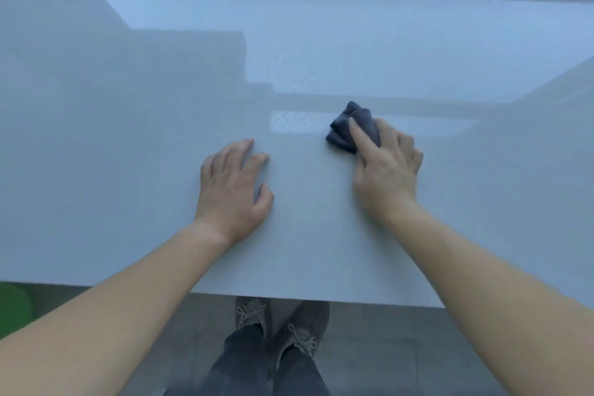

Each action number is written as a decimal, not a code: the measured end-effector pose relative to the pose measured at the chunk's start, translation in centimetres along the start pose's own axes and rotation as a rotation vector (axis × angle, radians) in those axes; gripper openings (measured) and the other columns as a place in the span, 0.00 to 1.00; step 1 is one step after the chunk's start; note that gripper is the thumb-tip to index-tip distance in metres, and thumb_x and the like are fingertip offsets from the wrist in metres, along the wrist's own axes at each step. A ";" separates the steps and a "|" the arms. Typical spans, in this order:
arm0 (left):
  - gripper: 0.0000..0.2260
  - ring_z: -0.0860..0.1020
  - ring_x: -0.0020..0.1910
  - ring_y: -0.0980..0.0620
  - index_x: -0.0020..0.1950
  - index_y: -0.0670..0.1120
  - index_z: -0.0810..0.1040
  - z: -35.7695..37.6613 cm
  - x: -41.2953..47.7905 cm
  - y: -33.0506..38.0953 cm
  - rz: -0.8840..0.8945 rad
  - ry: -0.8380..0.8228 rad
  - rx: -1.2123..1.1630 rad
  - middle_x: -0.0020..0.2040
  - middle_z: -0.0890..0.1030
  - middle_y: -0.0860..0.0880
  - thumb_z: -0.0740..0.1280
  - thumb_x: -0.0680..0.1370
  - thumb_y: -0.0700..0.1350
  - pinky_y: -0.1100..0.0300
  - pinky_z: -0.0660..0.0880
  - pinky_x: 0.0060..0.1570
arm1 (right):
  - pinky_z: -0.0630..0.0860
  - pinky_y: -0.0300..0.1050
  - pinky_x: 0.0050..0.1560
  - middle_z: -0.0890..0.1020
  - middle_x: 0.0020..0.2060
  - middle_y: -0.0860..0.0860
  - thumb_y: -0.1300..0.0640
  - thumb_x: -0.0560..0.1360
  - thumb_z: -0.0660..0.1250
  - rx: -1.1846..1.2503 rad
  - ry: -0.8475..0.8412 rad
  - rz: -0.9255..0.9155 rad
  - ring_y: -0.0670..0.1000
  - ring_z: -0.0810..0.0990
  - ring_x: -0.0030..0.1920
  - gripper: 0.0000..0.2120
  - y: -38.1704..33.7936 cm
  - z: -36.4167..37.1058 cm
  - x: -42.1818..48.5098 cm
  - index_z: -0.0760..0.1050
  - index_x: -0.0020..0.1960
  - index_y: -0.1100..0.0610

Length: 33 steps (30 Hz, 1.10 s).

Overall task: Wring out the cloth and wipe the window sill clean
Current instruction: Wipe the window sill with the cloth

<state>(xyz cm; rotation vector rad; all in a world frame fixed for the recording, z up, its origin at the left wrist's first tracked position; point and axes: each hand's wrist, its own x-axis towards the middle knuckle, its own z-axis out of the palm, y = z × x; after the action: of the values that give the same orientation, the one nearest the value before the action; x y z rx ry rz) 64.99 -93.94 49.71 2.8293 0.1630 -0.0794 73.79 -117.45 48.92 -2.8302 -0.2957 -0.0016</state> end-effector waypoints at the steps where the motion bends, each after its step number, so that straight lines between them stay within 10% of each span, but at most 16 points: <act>1: 0.24 0.67 0.69 0.41 0.64 0.47 0.74 -0.3 0.6 -0.1 -0.002 0.001 0.013 0.70 0.70 0.44 0.56 0.71 0.53 0.46 0.57 0.70 | 0.58 0.51 0.57 0.67 0.70 0.49 0.60 0.74 0.60 0.022 0.024 0.123 0.58 0.64 0.63 0.30 0.1 0.0 1.4 0.65 0.73 0.40; 9: 0.25 0.49 0.80 0.46 0.76 0.48 0.63 -1.1 8.4 -0.8 -0.005 -0.040 0.060 0.81 0.52 0.43 0.57 0.78 0.50 0.46 0.43 0.77 | 0.58 0.50 0.57 0.69 0.70 0.48 0.59 0.72 0.66 -0.001 -0.052 -0.263 0.57 0.65 0.61 0.30 -0.9 0.9 2.1 0.68 0.71 0.40; 13: 0.29 0.39 0.79 0.49 0.80 0.51 0.49 0.0 10.1 -1.1 -0.068 -0.116 0.112 0.81 0.42 0.46 0.48 0.79 0.55 0.45 0.36 0.76 | 0.60 0.53 0.59 0.67 0.71 0.50 0.59 0.76 0.61 0.019 0.045 0.166 0.61 0.65 0.64 0.28 0.3 0.1 9.1 0.66 0.73 0.40; 21: 0.24 0.57 0.75 0.42 0.71 0.49 0.68 -1.0 11.2 -1.6 -0.020 -0.006 0.108 0.75 0.62 0.41 0.53 0.77 0.56 0.40 0.44 0.74 | 0.60 0.53 0.59 0.66 0.72 0.46 0.59 0.74 0.63 0.022 -0.110 -0.253 0.57 0.63 0.63 0.29 -2.5 0.9 8.9 0.66 0.72 0.39; 27: 0.27 0.50 0.79 0.43 0.75 0.47 0.63 -1.7 17.9 -2.1 0.023 0.030 0.099 0.79 0.54 0.40 0.52 0.78 0.56 0.43 0.40 0.75 | 0.59 0.54 0.61 0.64 0.72 0.49 0.55 0.78 0.58 0.022 0.070 0.240 0.60 0.63 0.65 0.25 -3.6 1.5 16.2 0.63 0.74 0.40; 33: 0.29 0.41 0.80 0.46 0.80 0.48 0.50 -1.5 23.7 -2.8 0.002 -0.061 0.136 0.81 0.44 0.43 0.49 0.80 0.56 0.42 0.37 0.75 | 0.59 0.52 0.58 0.65 0.72 0.47 0.56 0.77 0.59 -0.013 -0.057 -0.226 0.57 0.63 0.62 0.26 -3.6 1.7 15.8 0.65 0.73 0.40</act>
<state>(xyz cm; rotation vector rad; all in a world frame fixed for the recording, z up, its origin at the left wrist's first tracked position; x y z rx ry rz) 88.18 -88.39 48.64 2.9579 0.1468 -0.1828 88.49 -110.36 48.81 -2.7964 -0.6280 0.0289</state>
